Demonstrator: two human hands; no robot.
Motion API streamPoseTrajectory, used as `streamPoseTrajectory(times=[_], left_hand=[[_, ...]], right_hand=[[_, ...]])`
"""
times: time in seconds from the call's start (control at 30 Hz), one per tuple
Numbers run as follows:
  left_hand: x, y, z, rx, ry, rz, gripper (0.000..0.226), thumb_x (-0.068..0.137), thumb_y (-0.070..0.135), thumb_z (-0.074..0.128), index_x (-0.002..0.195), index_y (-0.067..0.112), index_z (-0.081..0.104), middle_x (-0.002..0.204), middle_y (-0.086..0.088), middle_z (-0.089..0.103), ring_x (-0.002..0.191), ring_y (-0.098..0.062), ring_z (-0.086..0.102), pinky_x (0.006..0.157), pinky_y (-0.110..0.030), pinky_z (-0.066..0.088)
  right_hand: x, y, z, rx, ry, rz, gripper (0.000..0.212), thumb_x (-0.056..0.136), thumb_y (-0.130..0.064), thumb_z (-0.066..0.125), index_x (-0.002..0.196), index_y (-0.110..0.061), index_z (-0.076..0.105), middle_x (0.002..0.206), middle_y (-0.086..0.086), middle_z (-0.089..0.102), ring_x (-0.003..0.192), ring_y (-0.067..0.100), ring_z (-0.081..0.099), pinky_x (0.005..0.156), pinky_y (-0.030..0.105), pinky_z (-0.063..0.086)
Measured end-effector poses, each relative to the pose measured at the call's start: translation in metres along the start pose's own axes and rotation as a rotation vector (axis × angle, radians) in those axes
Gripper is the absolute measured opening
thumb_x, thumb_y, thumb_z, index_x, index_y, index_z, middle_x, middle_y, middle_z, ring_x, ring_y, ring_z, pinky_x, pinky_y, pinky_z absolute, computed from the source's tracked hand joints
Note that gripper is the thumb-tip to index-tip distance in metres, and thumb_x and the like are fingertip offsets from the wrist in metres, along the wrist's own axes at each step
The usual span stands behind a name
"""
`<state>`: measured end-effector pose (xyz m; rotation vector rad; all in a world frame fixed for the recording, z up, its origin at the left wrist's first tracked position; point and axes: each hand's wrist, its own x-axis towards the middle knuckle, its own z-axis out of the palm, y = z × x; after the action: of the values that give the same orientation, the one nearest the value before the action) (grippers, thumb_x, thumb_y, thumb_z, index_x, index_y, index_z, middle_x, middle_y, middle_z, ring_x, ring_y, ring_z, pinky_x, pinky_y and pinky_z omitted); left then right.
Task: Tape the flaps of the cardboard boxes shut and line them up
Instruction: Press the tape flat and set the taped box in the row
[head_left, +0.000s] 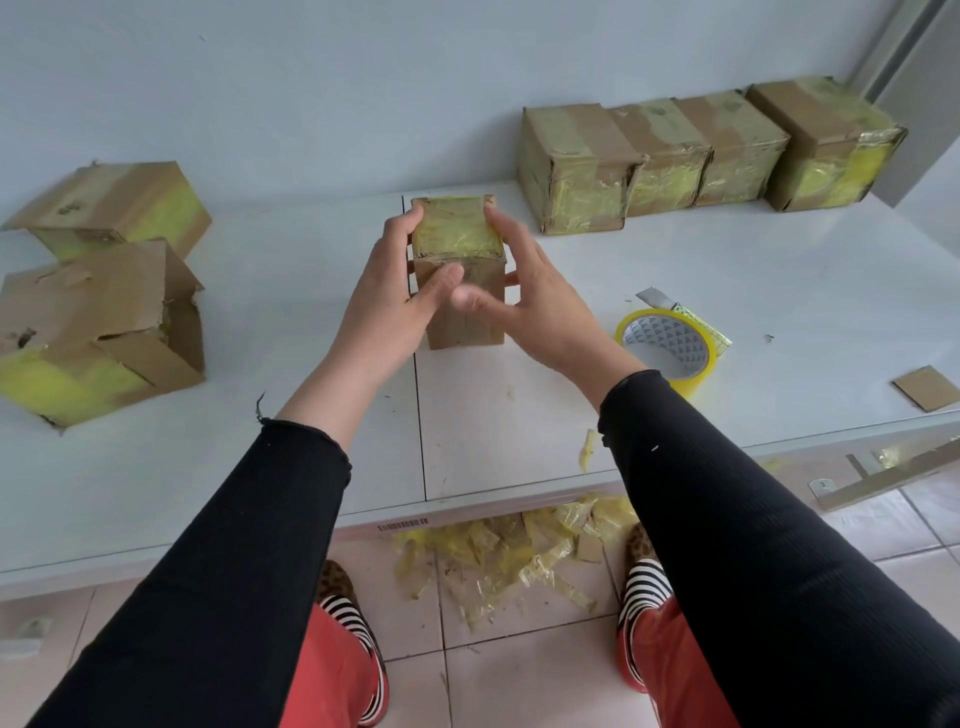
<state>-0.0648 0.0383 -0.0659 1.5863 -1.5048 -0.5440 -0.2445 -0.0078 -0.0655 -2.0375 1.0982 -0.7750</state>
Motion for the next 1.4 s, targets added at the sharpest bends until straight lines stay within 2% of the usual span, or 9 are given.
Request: streamPoseTrajectory(times=[0.17,0.47,0.63,0.7,0.87,1.0,1.17,1.23,1.4], left_hand=[[0.000,-0.010,0.001,0.051,0.001,0.038,0.084,0.095,0.033,0.074,0.161,0.028,0.022,0.154,-0.001,0.042,0.134,-0.012,0.051,0.100,-0.042,0.056],[-0.002,-0.018,0.008,0.044,-0.044,0.003,0.113,0.081,0.008,0.082,0.161,0.040,0.009,0.157,0.004,0.036,0.137,-0.015,0.048,0.101,-0.048,0.054],[-0.004,-0.007,0.005,0.110,-0.052,0.059,0.095,0.084,0.031,0.085,0.157,0.026,0.024,0.172,-0.004,-0.005,0.155,-0.002,0.006,0.124,-0.031,0.027],[-0.007,0.000,0.001,0.095,-0.050,0.093,0.073,0.086,0.043,0.080,0.144,0.023,0.041,0.170,-0.007,0.008,0.152,0.000,0.013,0.117,-0.010,0.020],[-0.014,0.016,-0.005,-0.092,0.054,0.089,0.018,0.103,0.042,0.052,0.111,0.034,0.065,0.113,0.009,0.053,0.115,-0.019,0.057,0.106,-0.032,0.047],[-0.014,0.018,-0.002,-0.194,0.123,-0.008,0.016,0.107,0.039,0.050,0.111,0.032,0.064,0.118,0.000,0.054,0.110,-0.021,0.061,0.101,-0.050,0.053],[-0.004,0.021,0.009,-0.483,0.125,-0.313,0.045,0.099,0.059,0.052,0.127,0.024,0.049,0.125,0.001,0.063,0.102,-0.012,0.066,0.090,-0.038,0.057],[-0.005,0.024,0.015,-0.529,-0.018,-0.405,0.051,0.099,0.070,0.041,0.125,0.032,0.065,0.115,0.014,0.074,0.102,0.003,0.069,0.085,-0.025,0.055],[-0.005,0.027,0.030,-0.706,-0.075,-0.512,0.055,0.107,0.056,0.033,0.129,0.021,0.070,0.114,0.000,0.078,0.098,-0.013,0.076,0.063,-0.024,0.058]], right_hand=[[0.002,-0.003,0.007,-0.178,0.122,-0.022,0.061,0.101,-0.051,0.054,0.155,-0.039,0.028,0.143,-0.008,0.053,0.104,0.019,0.066,0.089,0.046,0.054],[0.002,0.001,0.015,-0.216,0.123,-0.013,0.092,0.088,-0.018,0.073,0.160,-0.036,0.019,0.149,-0.005,0.047,0.113,0.024,0.060,0.086,0.047,0.054],[0.007,0.011,0.001,-0.110,0.079,0.013,0.094,0.088,-0.006,0.070,0.160,-0.041,0.021,0.147,-0.011,0.050,0.115,0.017,0.061,0.098,0.045,0.051],[0.010,0.019,-0.010,-0.037,0.114,0.052,0.086,0.092,0.000,0.066,0.159,-0.035,0.027,0.128,-0.008,0.059,0.108,0.017,0.064,0.100,0.042,0.052],[0.013,0.015,-0.012,0.253,0.182,0.170,0.060,0.097,0.010,0.044,0.151,-0.017,0.043,0.126,0.009,0.063,0.104,0.022,0.066,0.088,0.033,0.055],[0.011,-0.002,-0.002,0.660,0.282,0.359,0.029,0.107,-0.016,0.047,0.131,-0.012,0.064,0.122,-0.002,0.067,0.119,0.021,0.064,0.098,0.036,0.055],[0.009,-0.014,0.001,0.695,0.113,0.424,0.065,0.099,-0.069,0.041,0.145,-0.026,0.057,0.147,-0.006,0.058,0.137,0.016,0.053,0.115,0.044,0.042],[0.009,-0.017,0.002,0.614,0.092,0.434,0.066,0.099,-0.069,0.040,0.145,-0.024,0.056,0.147,-0.003,0.058,0.136,0.018,0.053,0.115,0.042,0.042],[0.004,-0.020,0.010,0.538,0.198,0.405,0.041,0.107,-0.040,0.042,0.101,-0.006,0.065,0.095,0.005,0.064,0.088,0.018,0.061,0.082,0.037,0.050]])
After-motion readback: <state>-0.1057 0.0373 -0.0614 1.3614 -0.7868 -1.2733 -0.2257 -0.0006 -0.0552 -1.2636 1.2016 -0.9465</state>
